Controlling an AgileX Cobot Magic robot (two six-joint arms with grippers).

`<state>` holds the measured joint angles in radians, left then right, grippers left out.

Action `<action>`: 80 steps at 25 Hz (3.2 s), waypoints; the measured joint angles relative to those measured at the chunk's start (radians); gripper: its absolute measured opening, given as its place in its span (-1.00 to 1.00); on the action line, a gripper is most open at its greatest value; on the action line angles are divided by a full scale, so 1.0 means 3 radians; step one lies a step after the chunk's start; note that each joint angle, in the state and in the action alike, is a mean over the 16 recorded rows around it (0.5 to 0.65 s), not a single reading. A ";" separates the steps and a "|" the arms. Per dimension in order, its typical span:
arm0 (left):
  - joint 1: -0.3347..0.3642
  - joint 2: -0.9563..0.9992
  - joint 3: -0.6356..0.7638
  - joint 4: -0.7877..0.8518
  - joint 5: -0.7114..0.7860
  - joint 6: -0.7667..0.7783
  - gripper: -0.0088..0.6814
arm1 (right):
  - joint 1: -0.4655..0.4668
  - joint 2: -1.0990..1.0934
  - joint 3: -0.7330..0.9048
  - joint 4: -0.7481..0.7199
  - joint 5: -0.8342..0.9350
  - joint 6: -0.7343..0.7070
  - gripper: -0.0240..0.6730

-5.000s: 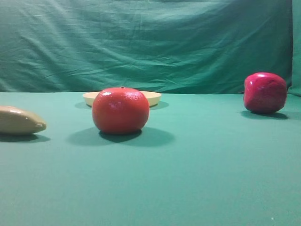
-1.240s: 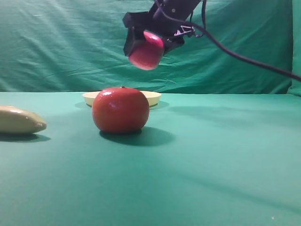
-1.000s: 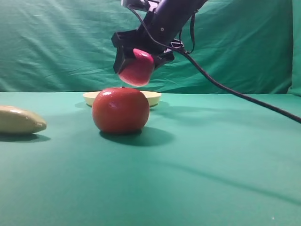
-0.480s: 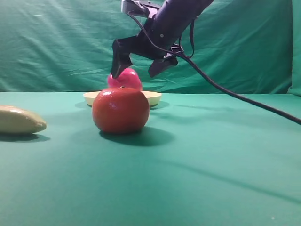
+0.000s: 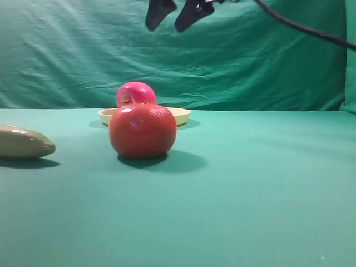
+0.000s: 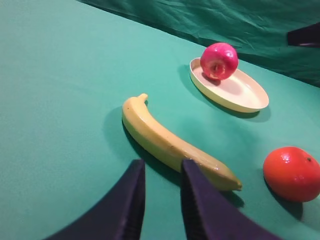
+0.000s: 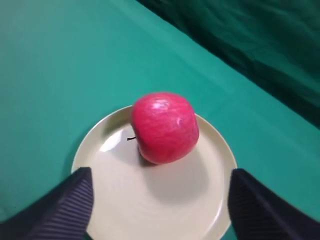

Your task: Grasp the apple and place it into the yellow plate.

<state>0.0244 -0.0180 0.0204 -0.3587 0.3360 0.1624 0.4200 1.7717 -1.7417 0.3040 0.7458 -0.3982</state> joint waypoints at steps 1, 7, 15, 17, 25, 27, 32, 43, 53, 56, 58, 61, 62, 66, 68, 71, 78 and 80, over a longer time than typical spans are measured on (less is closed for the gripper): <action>0.0000 0.0000 0.0000 0.0000 0.0000 0.0000 -0.52 | -0.0025 -0.0112 0.0020 -0.0068 0.0077 0.0091 -0.76; 0.0000 0.0000 0.0000 0.0000 0.0000 0.0000 -0.52 | -0.0127 -0.0825 0.0301 -0.0491 0.0318 0.0612 -0.93; 0.0000 0.0000 0.0000 0.0000 0.0000 0.0000 -0.52 | -0.0142 -0.1932 0.1196 -0.0840 0.0162 0.0908 -0.93; 0.0000 0.0000 0.0000 0.0000 0.0000 0.0000 -0.52 | -0.0142 -0.2231 0.1479 -0.0852 0.0094 0.0930 -0.93; 0.0000 0.0000 0.0000 0.0000 0.0000 0.0000 -0.52 | -0.0142 -0.3455 0.2546 -0.0850 -0.0070 0.1020 -0.93; 0.0000 0.0000 0.0000 0.0000 0.0000 0.0000 -0.52 | -0.0142 -0.3744 0.2740 -0.0847 -0.0045 0.1049 -0.93; 0.0000 0.0000 0.0000 0.0000 0.0000 0.0000 -0.52 | -0.0142 -0.4349 0.3066 -0.0853 0.0078 0.1111 -0.93; 0.0000 0.0000 0.0000 0.0000 0.0000 0.0000 -0.52 | -0.0172 -0.4902 0.3275 -0.0946 0.0295 0.1172 -0.93; 0.0000 0.0000 0.0000 0.0000 0.0000 0.0000 -0.52 | -0.0605 -0.5215 0.3812 -0.1035 -0.0085 0.1192 -0.93; 0.0000 0.0000 0.0000 0.0000 0.0000 0.0000 -0.52 | -0.0806 -0.5384 0.4108 -0.1042 -0.0275 0.1196 -0.93; 0.0000 0.0000 0.0000 0.0000 0.0000 0.0000 -0.52 | -0.0935 -0.5500 0.4326 -0.1042 -0.0409 0.1199 -0.93; 0.0000 0.0000 0.0000 0.0000 0.0000 0.0000 -0.52 | -0.1097 -0.5658 0.4661 -0.1041 -0.0606 0.1202 -0.93; 0.0000 0.0000 0.0000 0.0000 0.0000 0.0000 -0.52 | -0.1139 -0.5704 0.4774 -0.1040 -0.0668 0.1203 -0.93; 0.0000 0.0000 0.0000 0.0000 0.0000 0.0000 -0.52 | -0.1262 -0.5853 0.5205 -0.1032 -0.0895 0.1209 -0.93; 0.0000 0.0000 0.0000 0.0000 0.0000 0.0000 -0.52 | -0.1298 -0.5899 0.5387 -0.1025 -0.0992 0.1213 -0.93; 0.0000 0.0000 0.0000 0.0000 0.0000 0.0000 -0.52 | -0.1327 -0.5936 0.5603 -0.1014 -0.1115 0.1221 -0.93; 0.0000 0.0000 0.0000 0.0000 0.0000 0.0000 -0.52 | -0.1341 -0.5945 0.5869 -0.0988 -0.1270 0.1236 -0.93; 0.0000 0.0000 0.0000 0.0000 0.0000 0.0000 -0.52 | -0.1341 -0.5945 0.5891 -0.0984 -0.1280 0.1240 -0.93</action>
<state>0.0244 -0.0180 0.0204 -0.3587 0.3360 0.1624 0.0176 -0.0120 0.0255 0.0087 0.3619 -0.0261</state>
